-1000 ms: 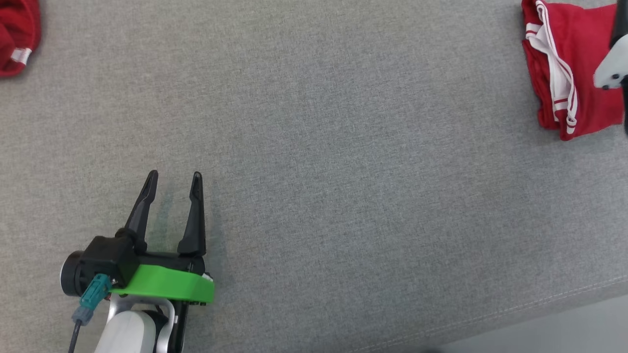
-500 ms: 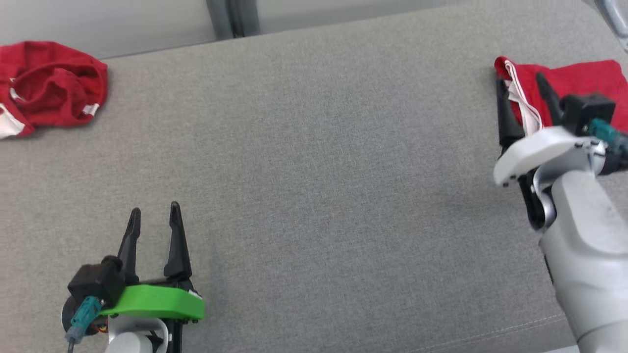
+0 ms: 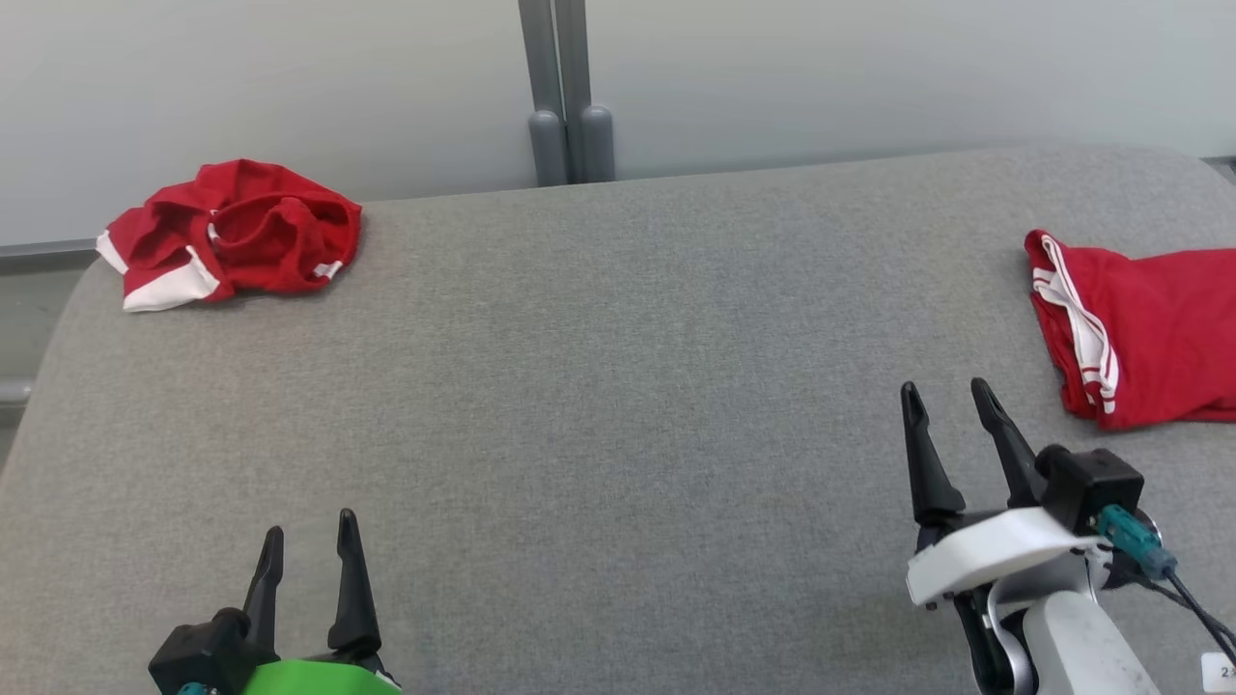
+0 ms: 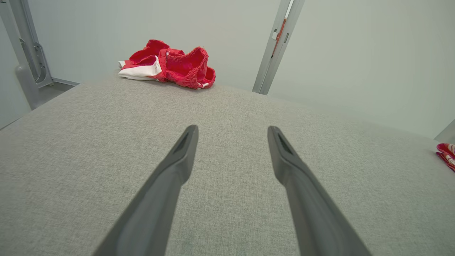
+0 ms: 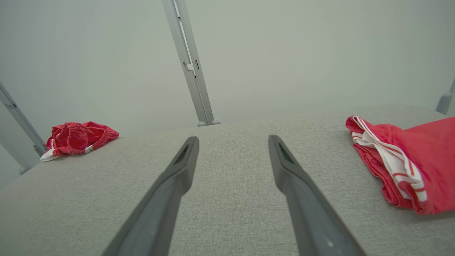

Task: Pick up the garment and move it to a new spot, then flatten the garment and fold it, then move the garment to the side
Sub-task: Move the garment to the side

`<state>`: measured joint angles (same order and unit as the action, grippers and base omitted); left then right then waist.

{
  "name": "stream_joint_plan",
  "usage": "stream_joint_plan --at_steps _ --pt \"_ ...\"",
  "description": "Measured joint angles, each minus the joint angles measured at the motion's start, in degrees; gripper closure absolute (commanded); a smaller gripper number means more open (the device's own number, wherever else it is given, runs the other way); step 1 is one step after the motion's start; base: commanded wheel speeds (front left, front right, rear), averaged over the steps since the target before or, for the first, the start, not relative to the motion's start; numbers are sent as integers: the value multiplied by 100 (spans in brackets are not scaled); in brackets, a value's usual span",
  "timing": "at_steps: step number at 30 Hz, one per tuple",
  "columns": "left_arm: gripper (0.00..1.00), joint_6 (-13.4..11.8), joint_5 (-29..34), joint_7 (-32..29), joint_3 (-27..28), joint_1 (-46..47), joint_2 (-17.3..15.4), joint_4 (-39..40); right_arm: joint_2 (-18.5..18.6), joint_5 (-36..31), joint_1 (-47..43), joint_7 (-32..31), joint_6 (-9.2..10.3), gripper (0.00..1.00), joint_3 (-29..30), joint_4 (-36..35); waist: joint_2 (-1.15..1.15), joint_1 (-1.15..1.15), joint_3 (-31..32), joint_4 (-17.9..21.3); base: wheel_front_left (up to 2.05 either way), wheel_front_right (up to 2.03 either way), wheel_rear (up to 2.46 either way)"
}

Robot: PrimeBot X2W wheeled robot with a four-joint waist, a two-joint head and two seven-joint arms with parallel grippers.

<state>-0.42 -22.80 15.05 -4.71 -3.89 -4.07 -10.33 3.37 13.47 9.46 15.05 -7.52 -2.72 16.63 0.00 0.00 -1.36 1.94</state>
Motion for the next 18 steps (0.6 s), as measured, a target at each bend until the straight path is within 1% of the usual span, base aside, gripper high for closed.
stream_joint_plan --at_steps 4,8,18 --pt "0 0 24 0 4 -77 54 20 -41 -125 -400 0 0 0 45 -335 0 0 154 -184 0 0 0" --pt "0 21 94 0 -43 -85 81 -7 -49 -121 -587 0 0 0 -144 -335 0 0 268 -300 0 0 0" --pt "0 49 170 -1 -35 -102 105 -52 -55 -53 -603 1 0 0 -198 -290 0 0 373 -303 0 0 0"
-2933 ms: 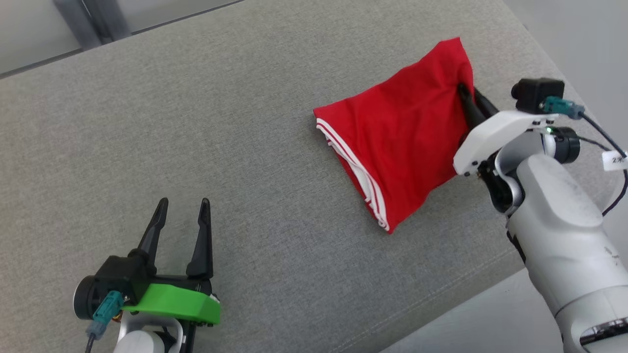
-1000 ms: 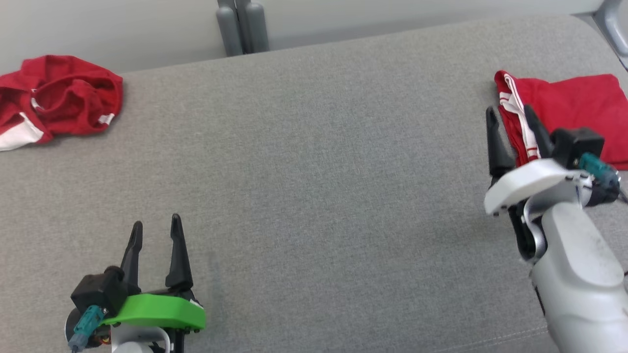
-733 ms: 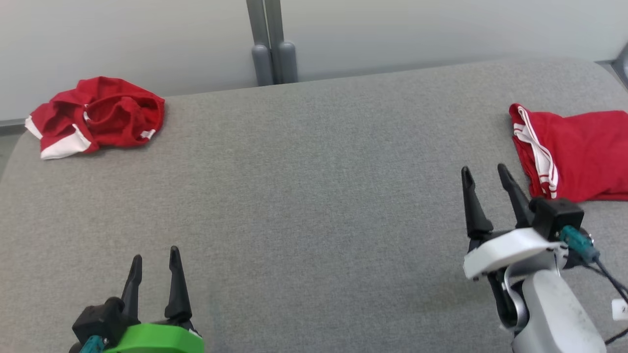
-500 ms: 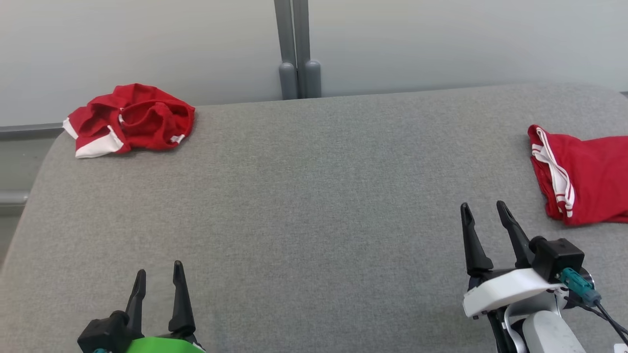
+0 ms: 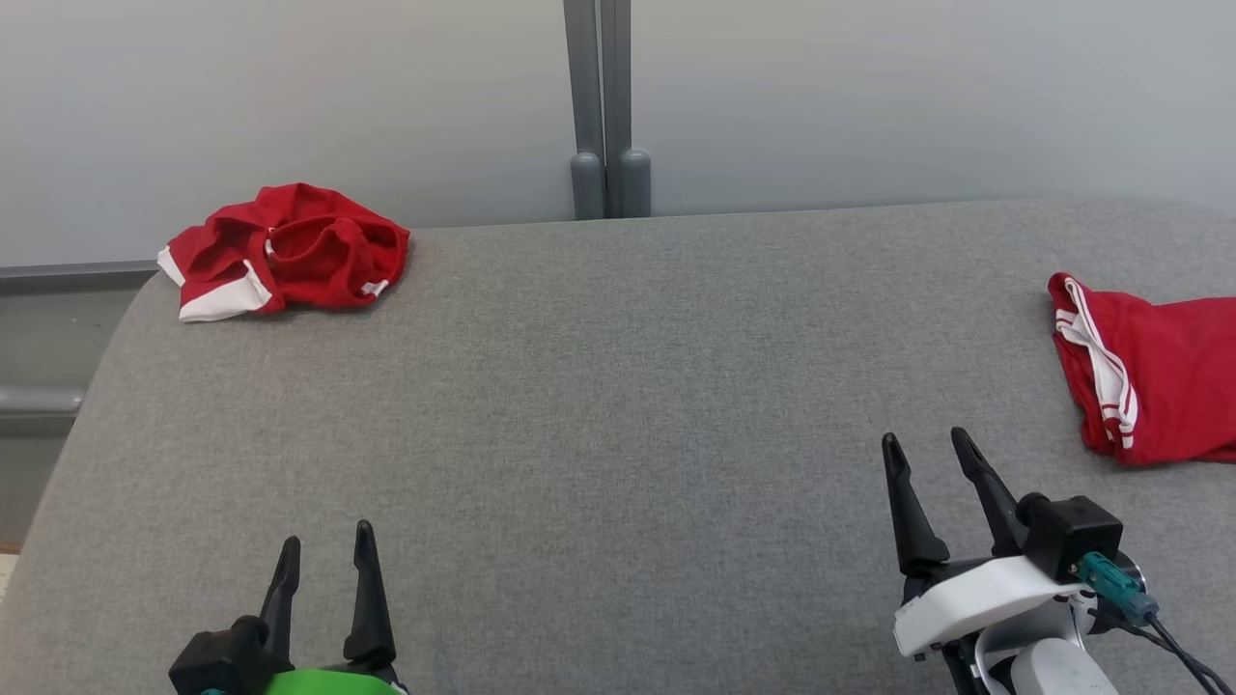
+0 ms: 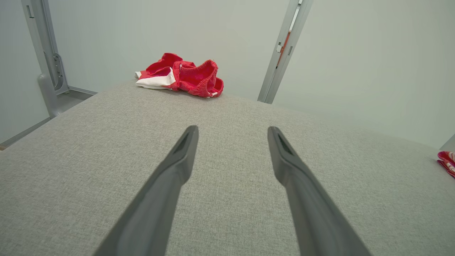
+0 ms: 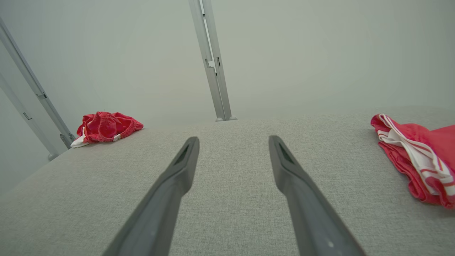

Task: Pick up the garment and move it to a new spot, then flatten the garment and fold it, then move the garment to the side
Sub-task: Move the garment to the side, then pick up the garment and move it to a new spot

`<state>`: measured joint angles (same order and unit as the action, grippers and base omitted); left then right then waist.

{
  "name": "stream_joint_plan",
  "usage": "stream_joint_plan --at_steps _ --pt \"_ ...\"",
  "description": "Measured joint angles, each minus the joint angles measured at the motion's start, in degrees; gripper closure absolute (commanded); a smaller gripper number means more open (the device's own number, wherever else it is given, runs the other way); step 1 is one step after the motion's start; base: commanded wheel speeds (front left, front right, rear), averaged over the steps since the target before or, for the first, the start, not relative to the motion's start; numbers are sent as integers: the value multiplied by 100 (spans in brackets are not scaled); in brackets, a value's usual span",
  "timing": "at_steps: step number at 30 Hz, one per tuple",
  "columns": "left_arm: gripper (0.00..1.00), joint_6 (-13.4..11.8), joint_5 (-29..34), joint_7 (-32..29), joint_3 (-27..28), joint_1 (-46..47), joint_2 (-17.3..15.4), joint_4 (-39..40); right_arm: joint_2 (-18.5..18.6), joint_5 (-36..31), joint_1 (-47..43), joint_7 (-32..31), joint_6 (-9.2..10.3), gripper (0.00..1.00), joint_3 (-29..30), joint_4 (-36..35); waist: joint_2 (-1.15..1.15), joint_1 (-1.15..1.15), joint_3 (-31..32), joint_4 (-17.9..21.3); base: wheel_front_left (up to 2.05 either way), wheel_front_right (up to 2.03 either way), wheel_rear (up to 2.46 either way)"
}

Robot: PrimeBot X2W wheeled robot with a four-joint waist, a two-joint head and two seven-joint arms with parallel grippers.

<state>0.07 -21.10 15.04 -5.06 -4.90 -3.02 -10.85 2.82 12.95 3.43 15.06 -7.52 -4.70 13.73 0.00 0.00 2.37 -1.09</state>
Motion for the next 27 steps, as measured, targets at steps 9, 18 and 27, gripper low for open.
stream_joint_plan --at_steps 9,18,27 --pt "0 14 49 0 -16 -12 5 -7 0 4 -14 0 0 0 -32 35 0 0 5 6 0 0 0" --pt "0 22 100 9 -104 35 16 -46 2 16 -112 -1 0 0 -69 5 0 0 19 -406 0 0 0" --pt "0 43 164 10 34 35 14 -35 2 94 -115 0 1 0 -131 -53 0 0 10 -1531 0 0 0"
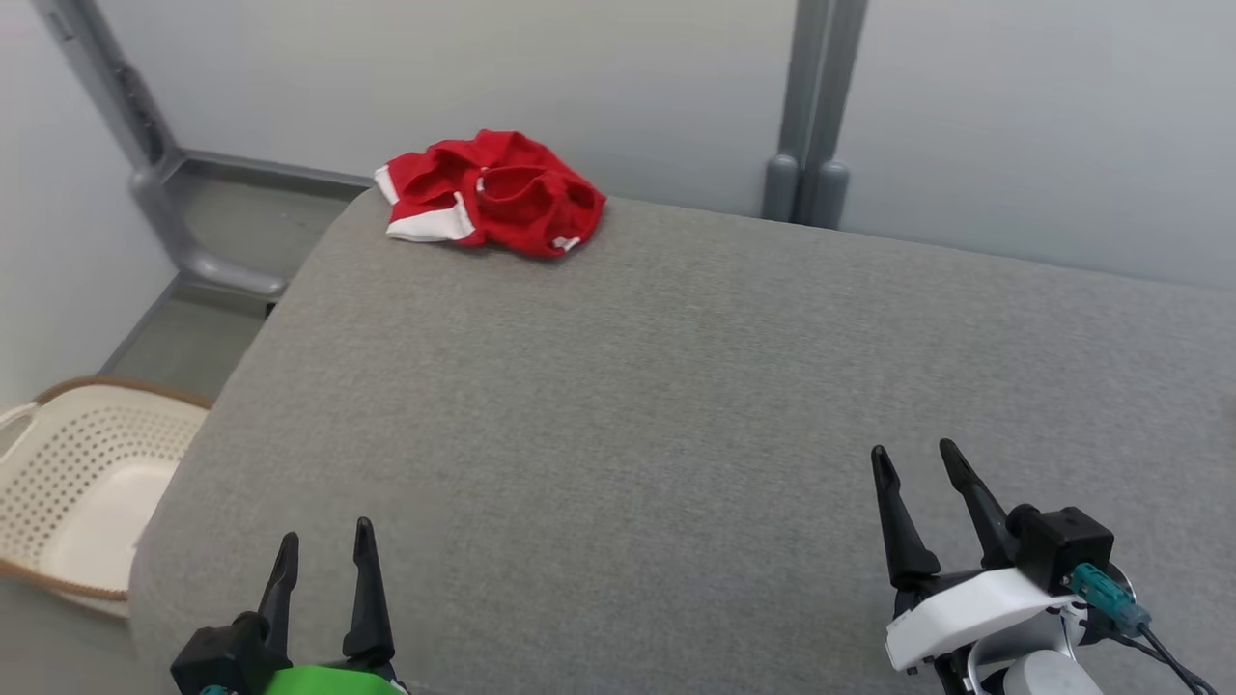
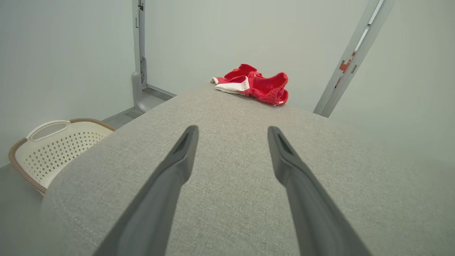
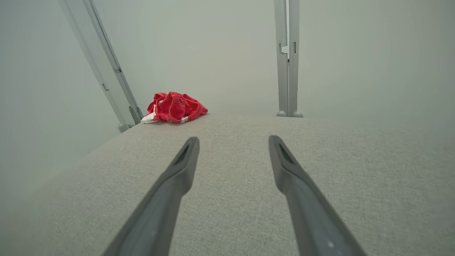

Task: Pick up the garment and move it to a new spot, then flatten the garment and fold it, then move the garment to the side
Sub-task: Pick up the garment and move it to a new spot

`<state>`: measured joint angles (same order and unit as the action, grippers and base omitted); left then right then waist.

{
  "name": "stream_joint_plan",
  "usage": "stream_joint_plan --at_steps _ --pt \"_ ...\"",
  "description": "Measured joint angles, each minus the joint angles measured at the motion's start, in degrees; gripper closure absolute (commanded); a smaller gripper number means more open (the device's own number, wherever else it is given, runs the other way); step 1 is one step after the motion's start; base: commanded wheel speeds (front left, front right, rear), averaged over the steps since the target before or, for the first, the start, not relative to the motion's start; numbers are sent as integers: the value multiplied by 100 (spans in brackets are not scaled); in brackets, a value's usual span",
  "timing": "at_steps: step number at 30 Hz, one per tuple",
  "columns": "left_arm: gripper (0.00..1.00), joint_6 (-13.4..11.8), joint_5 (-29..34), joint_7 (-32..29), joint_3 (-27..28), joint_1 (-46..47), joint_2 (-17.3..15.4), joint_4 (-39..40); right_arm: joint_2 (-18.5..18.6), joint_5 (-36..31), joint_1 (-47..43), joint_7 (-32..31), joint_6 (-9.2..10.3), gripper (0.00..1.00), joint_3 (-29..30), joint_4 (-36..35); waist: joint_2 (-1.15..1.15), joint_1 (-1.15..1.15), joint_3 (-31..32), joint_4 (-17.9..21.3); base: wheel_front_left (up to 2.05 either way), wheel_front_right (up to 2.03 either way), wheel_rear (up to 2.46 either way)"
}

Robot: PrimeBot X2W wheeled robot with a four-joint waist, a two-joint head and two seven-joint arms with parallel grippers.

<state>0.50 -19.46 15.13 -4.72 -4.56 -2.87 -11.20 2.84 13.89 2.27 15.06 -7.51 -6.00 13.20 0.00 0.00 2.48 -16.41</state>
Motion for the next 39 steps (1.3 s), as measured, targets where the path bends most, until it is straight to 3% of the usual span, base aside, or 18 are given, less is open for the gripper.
stream_joint_plan --at_steps 9,17,23,28,32,39 --pt "0 -49 7 0 321 -130 -14 278 -10 15 358 -1 -1 0 -500 112 0 0 -87 -1032 0 0 0" --pt "0 -96 -43 0 283 -195 -8 364 -9 15 490 -1 -1 0 -601 203 0 0 -272 -1371 0 0 0" --pt "0 -35 -67 0 266 -109 -15 250 -9 -36 474 -1 0 0 -271 -93 0 0 -362 -1393 0 0 0" --pt "0 89 46 0 335 513 -282 221 -3 -179 425 0 1 0 -51 -372 0 0 -536 -1354 0 0 0" --pt "0 213 192 -132 278 1232 -611 253 -13 -314 588 0 1 0 -21 -625 0 0 -700 -1183 0 0 0" --pt "0 416 405 -728 255 3387 -1371 208 -12 -593 970 -1 1 0 77 -1018 0 0 -1188 -697 0 0 0"
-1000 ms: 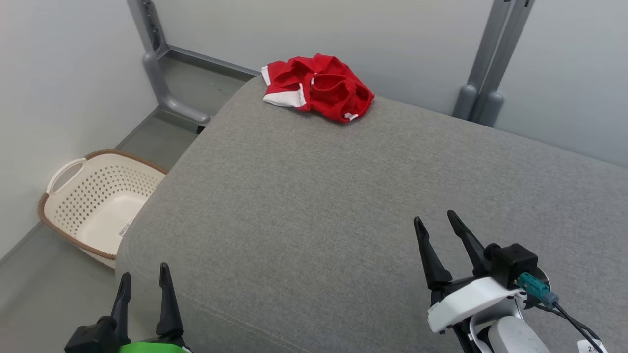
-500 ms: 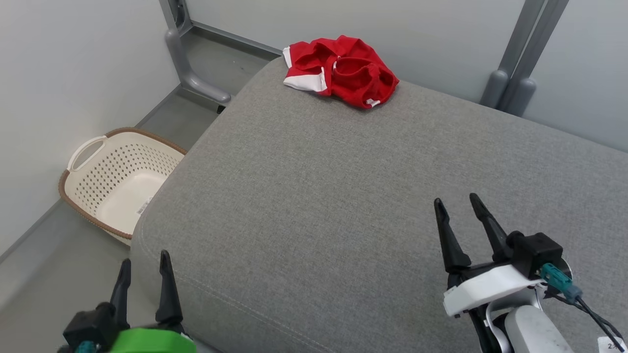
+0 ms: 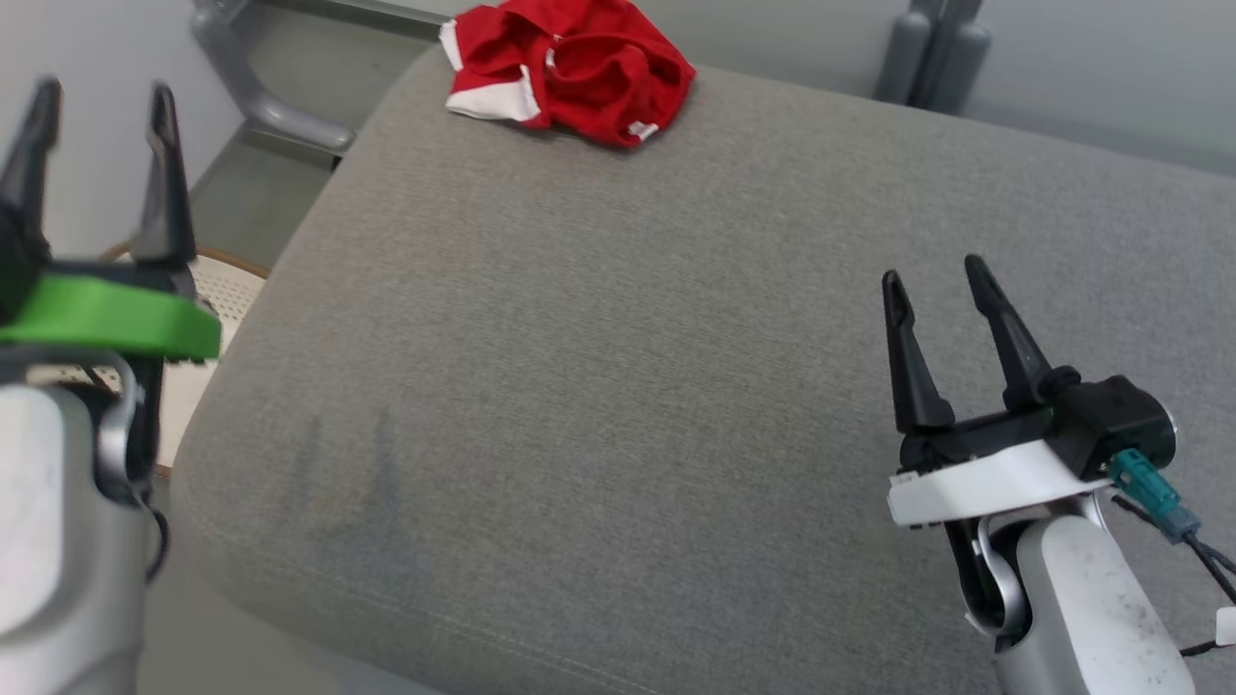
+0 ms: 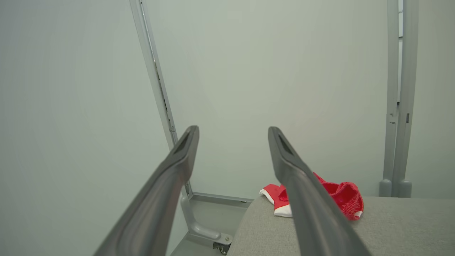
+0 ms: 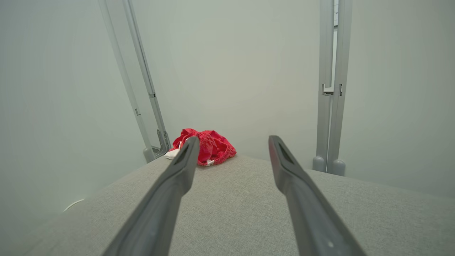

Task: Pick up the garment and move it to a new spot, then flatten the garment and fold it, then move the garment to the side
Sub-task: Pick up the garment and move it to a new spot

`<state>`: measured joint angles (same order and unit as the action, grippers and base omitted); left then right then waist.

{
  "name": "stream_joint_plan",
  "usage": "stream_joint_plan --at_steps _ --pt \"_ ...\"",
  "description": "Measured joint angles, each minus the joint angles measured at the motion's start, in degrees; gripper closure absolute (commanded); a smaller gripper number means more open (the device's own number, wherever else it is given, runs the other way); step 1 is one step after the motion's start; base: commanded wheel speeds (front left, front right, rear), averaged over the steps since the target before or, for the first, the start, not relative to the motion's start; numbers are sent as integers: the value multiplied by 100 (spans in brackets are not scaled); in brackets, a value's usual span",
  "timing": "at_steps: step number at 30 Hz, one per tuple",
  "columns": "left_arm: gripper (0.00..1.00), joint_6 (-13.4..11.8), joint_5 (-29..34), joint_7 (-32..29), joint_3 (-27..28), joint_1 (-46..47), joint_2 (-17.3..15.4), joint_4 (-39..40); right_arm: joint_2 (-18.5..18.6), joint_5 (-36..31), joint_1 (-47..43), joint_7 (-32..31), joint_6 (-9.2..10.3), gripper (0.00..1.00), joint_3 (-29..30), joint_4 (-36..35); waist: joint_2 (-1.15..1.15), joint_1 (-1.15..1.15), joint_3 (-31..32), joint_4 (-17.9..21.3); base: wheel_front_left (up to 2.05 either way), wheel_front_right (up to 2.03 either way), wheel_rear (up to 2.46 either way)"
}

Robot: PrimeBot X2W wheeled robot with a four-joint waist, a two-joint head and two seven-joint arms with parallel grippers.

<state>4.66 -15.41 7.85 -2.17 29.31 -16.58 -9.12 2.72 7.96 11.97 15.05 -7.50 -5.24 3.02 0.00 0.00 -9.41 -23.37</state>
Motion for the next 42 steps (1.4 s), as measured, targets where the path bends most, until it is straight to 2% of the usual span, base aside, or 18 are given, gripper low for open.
stream_joint_plan --at_steps 5,10,12,23,30,36,37,38,39,40,42 --pt "0 188 43 -666 -197 1551 -609 -595 4 -94 369 1 0 0 62 -371 0 0 -526 480 0 0 0" --pt "0 241 -448 -1167 -111 2702 -788 -1335 12 -92 559 0 0 0 110 -733 0 0 -1092 957 0 0 0" --pt "0 255 -913 -1421 -141 2981 -846 -1614 15 -65 628 1 0 0 121 -889 0 0 -1325 1170 0 0 0" --pt "0 272 -2150 -2172 -1305 3404 -1839 -2023 20 -58 694 1 1 0 101 -1492 0 1 -2414 2174 0 0 0" --pt "0 274 -2664 -2414 -1844 3379 -2120 -2161 19 -48 695 1 1 0 107 -1541 0 1 -2888 2668 0 0 0" --pt "0 274 -2672 -2441 -2130 3381 -2251 -2414 16 -33 710 1 1 0 34 -1553 0 1 -3026 2886 0 0 0" --pt "23 274 -2657 -2444 -2173 3381 -2256 -2459 16 -33 710 1 0 0 37 -1556 0 1 -3032 2903 0 0 0" --pt "58 274 -2632 -2444 -2209 3381 -2260 -2506 16 -33 710 1 1 0 40 -1557 0 1 -3034 2919 0 0 0" --pt "84 274 -2607 -2435 -2238 3383 -2262 -2551 16 -33 710 1 1 0 44 -1557 0 1 -3028 2928 0 0 0" --pt "100 274 -2585 -2406 -2258 3384 -2263 -2587 16 -33 710 1 0 0 51 -1557 0 1 -3018 2931 0 0 0" --pt "100 274 -2471 -2281 -2297 3387 -2275 -2665 16 -34 710 1 1 0 69 -1550 0 1 -2982 2932 0 0 0"
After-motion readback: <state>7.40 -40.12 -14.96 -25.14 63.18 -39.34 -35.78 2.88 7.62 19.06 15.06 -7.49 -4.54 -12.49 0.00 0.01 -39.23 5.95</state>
